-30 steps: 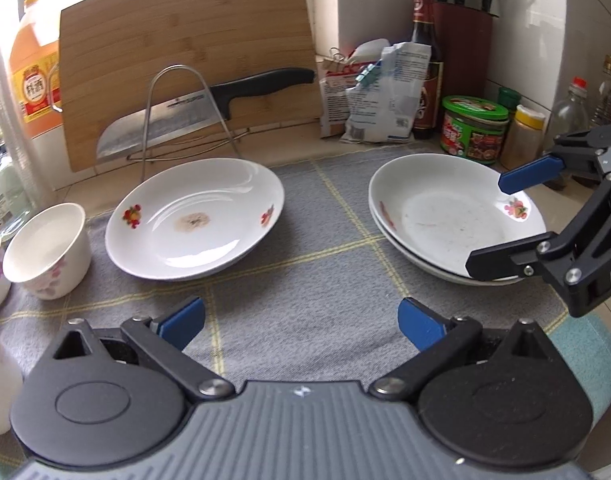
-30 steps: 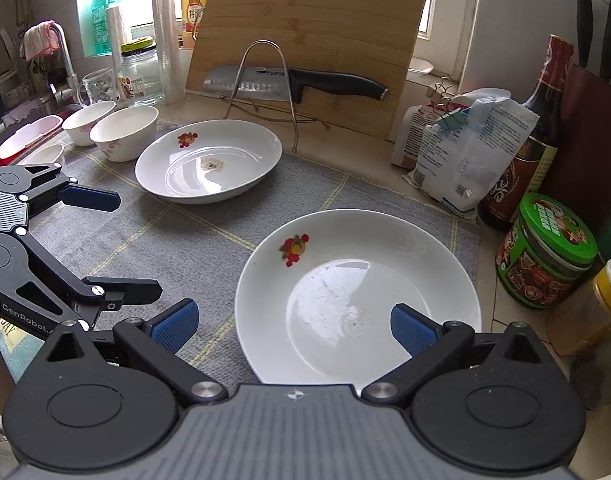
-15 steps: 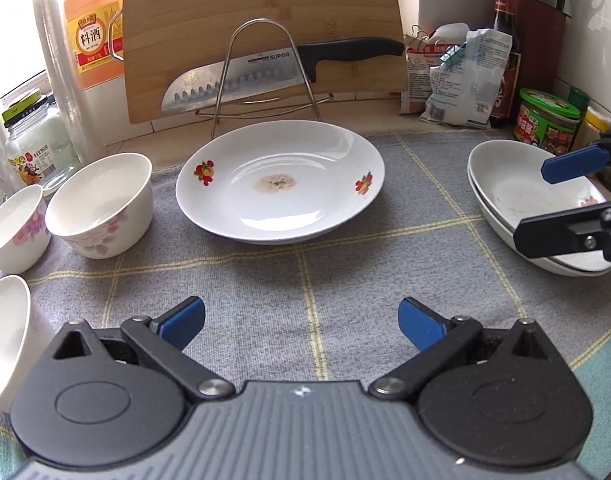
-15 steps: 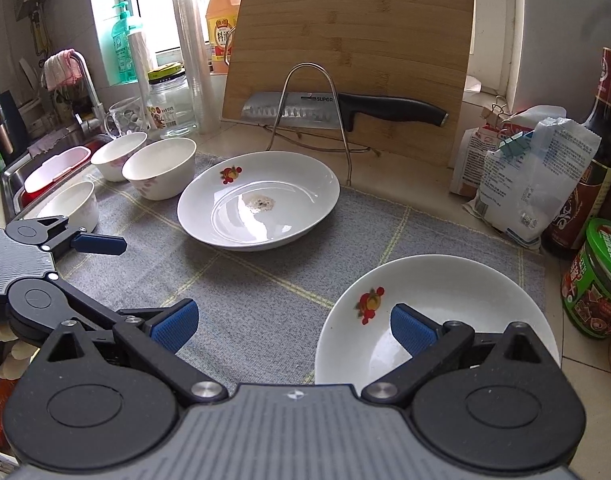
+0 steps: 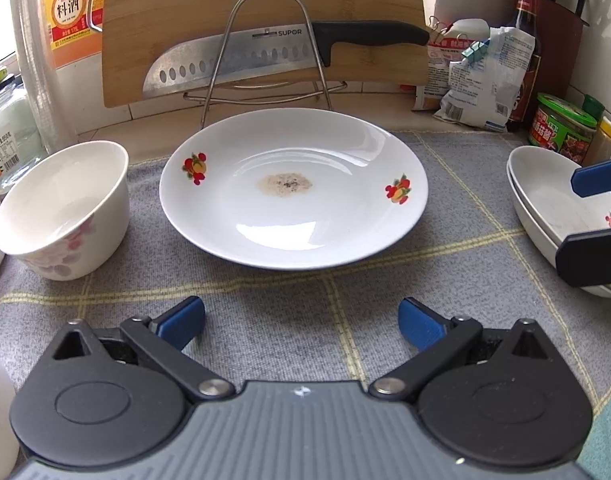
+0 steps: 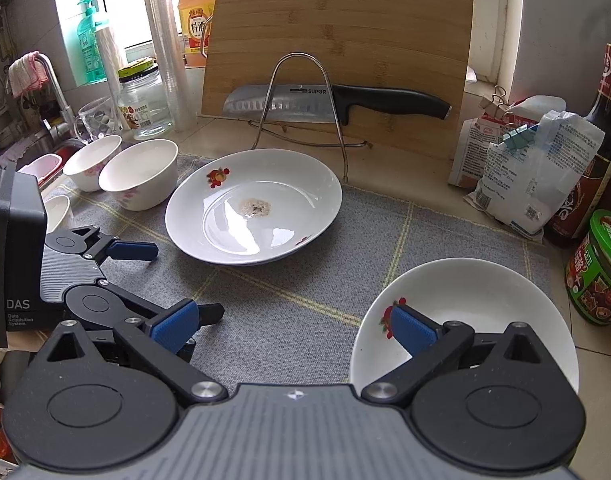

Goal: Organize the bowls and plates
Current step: 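Move the right gripper to the stained fruit-decal plate by the knife rack, then close the right gripper on the rim of the stained plate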

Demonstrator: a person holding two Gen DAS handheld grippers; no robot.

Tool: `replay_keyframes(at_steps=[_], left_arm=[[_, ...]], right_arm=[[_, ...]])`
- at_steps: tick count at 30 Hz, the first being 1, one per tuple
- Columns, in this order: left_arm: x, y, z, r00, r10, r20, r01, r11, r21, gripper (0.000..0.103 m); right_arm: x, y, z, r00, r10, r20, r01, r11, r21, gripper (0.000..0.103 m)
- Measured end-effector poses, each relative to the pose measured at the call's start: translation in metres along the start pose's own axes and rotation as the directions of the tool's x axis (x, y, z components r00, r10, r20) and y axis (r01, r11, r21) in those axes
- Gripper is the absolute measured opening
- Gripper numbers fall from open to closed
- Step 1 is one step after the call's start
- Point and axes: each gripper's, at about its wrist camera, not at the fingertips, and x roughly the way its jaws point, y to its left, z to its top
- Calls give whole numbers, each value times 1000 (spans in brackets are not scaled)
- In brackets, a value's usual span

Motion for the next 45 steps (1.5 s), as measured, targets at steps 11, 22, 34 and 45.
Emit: replay_keyframes(at_steps=[11,22,34,45], left_arm=[[19,1,16,1000,4,21,-4,1000,1,103],[18,2,13,999,-1,44,1,1000,7,103],[17,3,12,998,1,56,-2,1000,7,103],[15,3,9,998,-11,67,9,1000,20,103]], right_arm=[[31,8,27,998,9,-57,-12,998,-58,103],[83,-13,78,986,114,-123,-124,989,-78,103],[143,-36,100,946,218,-240,-221,975,15,103],[174,-39,114,916,307,-259,-306,951,44,103]])
